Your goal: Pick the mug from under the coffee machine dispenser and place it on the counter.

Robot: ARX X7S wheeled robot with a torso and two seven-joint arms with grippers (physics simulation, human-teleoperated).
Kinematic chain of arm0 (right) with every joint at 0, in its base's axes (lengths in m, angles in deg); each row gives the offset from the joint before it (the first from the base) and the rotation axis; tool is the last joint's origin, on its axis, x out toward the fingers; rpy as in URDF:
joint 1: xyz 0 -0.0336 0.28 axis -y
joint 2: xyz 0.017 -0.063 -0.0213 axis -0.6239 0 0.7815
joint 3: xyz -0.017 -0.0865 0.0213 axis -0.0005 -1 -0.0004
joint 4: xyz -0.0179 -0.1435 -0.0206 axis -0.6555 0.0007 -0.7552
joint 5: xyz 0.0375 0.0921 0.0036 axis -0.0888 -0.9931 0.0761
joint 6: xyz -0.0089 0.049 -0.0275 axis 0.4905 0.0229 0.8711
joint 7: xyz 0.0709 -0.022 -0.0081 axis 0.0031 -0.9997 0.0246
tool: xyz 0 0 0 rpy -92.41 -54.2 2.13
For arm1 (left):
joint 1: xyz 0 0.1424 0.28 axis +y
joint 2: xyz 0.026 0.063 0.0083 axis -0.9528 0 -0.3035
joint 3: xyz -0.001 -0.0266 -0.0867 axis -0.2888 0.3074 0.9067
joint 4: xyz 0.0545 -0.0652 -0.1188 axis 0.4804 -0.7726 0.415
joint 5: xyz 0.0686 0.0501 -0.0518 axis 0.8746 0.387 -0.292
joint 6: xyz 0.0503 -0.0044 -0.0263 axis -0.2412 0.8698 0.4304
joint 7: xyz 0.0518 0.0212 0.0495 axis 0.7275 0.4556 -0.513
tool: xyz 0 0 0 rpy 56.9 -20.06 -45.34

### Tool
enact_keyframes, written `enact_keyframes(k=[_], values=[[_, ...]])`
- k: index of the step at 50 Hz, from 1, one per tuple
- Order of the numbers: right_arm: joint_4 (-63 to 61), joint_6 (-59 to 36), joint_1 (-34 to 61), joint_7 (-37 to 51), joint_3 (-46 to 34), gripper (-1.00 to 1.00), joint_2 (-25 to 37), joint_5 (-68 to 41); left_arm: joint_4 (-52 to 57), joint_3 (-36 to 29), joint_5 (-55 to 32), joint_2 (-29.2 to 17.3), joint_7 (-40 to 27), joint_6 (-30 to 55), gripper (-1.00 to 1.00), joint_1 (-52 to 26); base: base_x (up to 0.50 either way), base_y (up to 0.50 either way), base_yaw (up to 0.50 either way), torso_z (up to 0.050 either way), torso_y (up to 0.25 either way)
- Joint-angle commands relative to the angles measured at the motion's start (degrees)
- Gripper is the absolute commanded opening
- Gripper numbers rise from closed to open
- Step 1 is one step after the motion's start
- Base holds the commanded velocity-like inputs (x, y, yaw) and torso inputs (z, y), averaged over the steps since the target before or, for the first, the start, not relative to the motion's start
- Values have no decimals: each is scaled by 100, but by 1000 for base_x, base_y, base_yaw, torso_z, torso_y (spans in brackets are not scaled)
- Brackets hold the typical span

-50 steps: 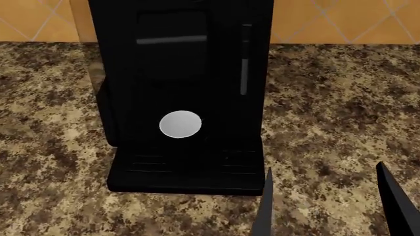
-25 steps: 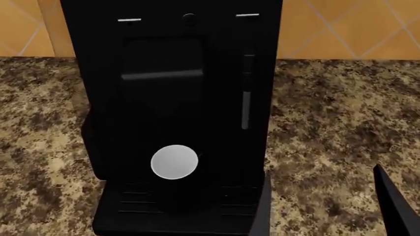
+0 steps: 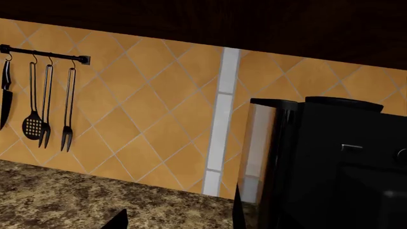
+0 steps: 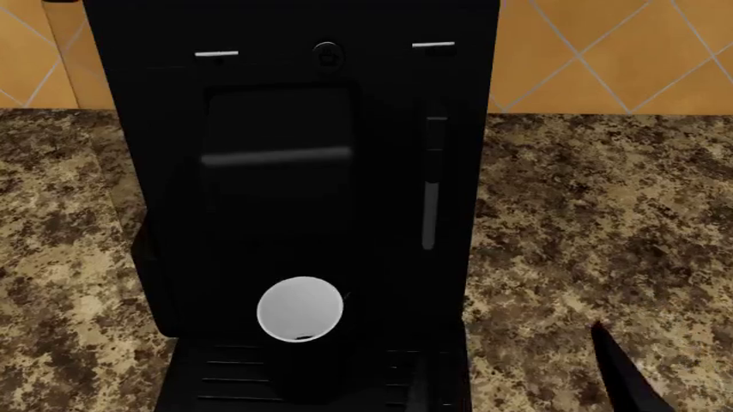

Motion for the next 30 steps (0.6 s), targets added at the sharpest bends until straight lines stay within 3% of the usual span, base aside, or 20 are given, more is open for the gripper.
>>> enact_keyframes(k=[1,13,30], values=[[113,-129,-380,-43,-145,100,-481,92,-1,82,-20,13,1,26,100,76,0,0,0,0,0],[368,-257,-872,-235,94,100,-1205,-73,-3,94,32,-31,14,7,100,147,0,0,0,0,0],[1233,438,-1006,-857,452,100,-1565,-634,-16,305,-19,-49,36,72,100,329,0,0,0,0,0]])
